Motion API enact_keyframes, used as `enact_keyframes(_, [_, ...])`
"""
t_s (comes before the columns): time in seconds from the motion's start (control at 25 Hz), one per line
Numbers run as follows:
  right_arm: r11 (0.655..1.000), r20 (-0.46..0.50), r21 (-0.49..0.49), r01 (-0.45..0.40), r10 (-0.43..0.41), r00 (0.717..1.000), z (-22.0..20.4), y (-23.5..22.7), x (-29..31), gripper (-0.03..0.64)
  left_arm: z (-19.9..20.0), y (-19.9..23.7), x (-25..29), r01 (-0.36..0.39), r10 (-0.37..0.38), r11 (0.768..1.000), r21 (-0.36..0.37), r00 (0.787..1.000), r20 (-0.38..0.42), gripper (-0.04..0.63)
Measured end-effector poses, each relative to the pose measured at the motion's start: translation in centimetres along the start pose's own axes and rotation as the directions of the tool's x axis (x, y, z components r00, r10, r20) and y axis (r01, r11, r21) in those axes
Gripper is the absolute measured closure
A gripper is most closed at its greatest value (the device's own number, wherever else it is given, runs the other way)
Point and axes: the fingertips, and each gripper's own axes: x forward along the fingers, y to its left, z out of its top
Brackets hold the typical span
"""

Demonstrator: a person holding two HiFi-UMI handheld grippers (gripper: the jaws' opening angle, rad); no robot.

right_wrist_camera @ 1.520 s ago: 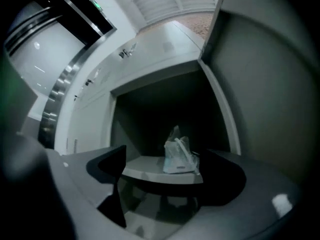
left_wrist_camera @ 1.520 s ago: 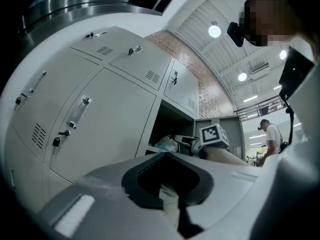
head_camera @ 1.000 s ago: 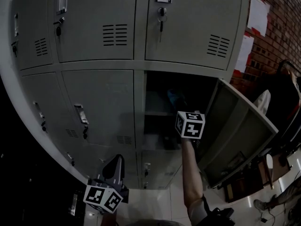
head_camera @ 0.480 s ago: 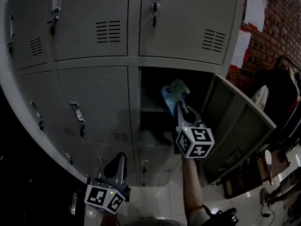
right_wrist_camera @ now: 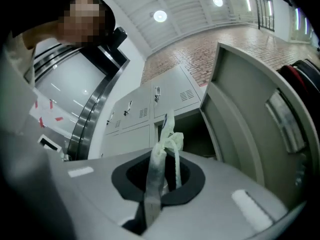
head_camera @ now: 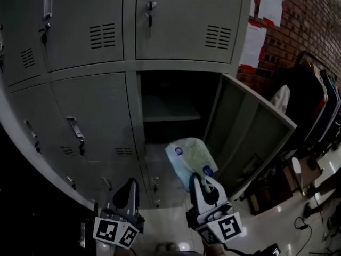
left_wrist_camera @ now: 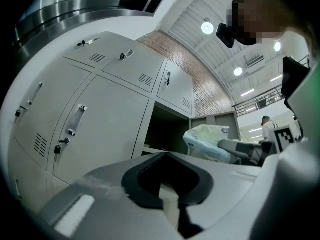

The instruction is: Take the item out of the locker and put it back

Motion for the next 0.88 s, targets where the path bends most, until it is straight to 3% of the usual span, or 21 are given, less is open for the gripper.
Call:
enact_keyframes(0.2, [0.999, -0.030, 0.038, 0.036, -0.035, 0.999, -1.3, 0.1, -3.0, 0.600, 0.0, -0.9, -0.8, 0.010, -0.010, 1.000, 0.002, 1.000, -0.001, 0.591])
enact_keyframes(0.88, [0.998, -0.035, 0.009, 0.060, -0.059, 0.998, -0.8, 1.3, -5.7, 0.601, 1.6, -2.9, -2.7, 0.038, -0.039, 0.999, 0.017, 0.998, 0.045, 0.591])
